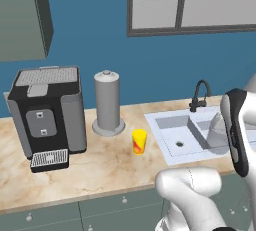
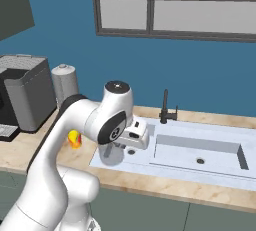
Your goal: Place the cup in the left basin and the glass cup in the right basin of the sink.
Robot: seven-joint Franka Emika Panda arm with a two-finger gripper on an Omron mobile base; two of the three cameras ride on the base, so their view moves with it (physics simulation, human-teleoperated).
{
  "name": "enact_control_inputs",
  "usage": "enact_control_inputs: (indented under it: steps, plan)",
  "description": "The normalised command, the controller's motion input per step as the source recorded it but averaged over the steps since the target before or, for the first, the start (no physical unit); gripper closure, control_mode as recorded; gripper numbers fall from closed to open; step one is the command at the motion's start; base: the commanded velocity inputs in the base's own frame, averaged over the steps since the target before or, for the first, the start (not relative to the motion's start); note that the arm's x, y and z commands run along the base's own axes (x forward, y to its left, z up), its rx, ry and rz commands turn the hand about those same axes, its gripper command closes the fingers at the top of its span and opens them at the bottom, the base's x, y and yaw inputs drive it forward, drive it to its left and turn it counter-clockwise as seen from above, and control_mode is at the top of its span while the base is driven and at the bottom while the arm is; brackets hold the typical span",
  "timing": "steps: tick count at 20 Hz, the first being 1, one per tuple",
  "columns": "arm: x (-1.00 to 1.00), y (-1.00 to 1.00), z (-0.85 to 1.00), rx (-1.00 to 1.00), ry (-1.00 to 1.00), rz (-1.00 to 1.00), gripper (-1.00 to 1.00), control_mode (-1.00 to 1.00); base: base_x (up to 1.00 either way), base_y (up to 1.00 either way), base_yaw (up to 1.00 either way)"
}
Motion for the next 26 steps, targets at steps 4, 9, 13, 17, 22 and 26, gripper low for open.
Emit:
enact_control_inputs:
  steps: [4,9,13,17,22,26]
  plan:
    - [0.13,-0.45,0.00,0.00,0.00,0.00,1.00,-1.00,0.00,0.00,0.00]
    - [0.15,-0.34,0.00,0.00,0.00,0.00,1.00,-1.00,0.00,0.00,0.00]
    - [0.00,0.00,0.00,0.00,0.00,0.00,1.00,1.00,0.06,-0.40,0.00]
    - [0.00,0.00,0.00,0.00,0.00,0.00,1.00,1.00,0.01,-0.60,0.00]
    - [0.00,0.00,0.00,0.00,0.00,0.00,1.00,1.00,0.01,-0.67,0.00]
    - [0.00,0.00,0.00,0.00,0.00,0.00,1.00,1.00,0.09,-0.51,0.00]
